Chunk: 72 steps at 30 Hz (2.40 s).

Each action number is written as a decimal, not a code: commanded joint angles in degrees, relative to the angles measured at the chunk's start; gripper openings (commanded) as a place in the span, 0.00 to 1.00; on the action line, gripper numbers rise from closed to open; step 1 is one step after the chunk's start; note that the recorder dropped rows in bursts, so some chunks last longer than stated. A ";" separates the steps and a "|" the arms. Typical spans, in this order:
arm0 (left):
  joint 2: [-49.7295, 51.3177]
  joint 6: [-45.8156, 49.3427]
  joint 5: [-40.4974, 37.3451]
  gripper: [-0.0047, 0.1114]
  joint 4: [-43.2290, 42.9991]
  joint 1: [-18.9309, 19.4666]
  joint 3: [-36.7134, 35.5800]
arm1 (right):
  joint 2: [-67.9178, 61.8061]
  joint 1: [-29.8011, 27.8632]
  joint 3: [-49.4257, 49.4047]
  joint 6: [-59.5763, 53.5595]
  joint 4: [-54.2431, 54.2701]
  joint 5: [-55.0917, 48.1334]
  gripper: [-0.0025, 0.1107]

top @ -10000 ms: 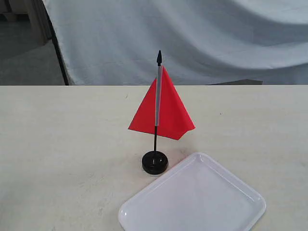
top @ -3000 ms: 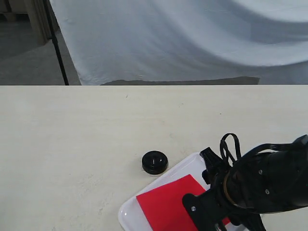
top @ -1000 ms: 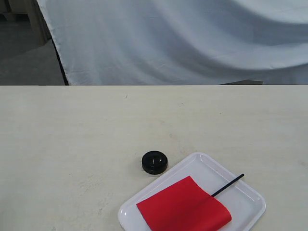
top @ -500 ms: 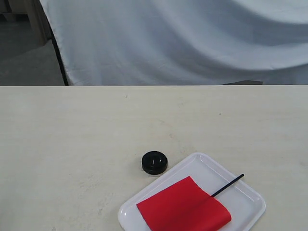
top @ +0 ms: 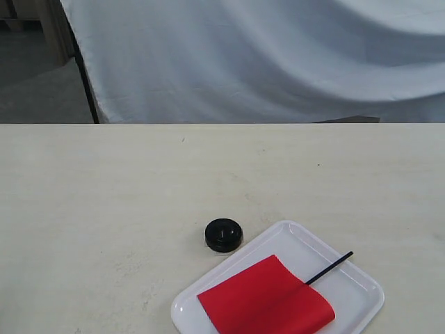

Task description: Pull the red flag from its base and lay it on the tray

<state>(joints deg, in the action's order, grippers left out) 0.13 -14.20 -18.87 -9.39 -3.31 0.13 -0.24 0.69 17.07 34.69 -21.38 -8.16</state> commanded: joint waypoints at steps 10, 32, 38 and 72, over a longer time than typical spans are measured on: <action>-0.13 0.28 0.53 0.04 0.16 0.03 -0.13 | 0.24 0.12 -17.07 -2.22 0.07 2.93 0.02; -0.13 0.28 0.53 0.04 0.16 0.03 -0.13 | 0.24 0.12 -17.07 -24.24 19.54 -1.53 0.02; -0.13 0.28 0.53 0.04 0.16 0.03 -0.13 | 0.24 0.12 -17.07 -32.30 24.60 -3.83 0.02; -0.13 0.28 0.53 0.04 0.16 0.03 -0.13 | 0.24 0.12 -17.07 -34.08 25.82 -10.17 0.02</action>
<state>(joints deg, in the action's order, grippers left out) 0.13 -14.20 -18.87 -9.39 -3.31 0.13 -0.24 0.69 0.09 1.24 4.39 -18.53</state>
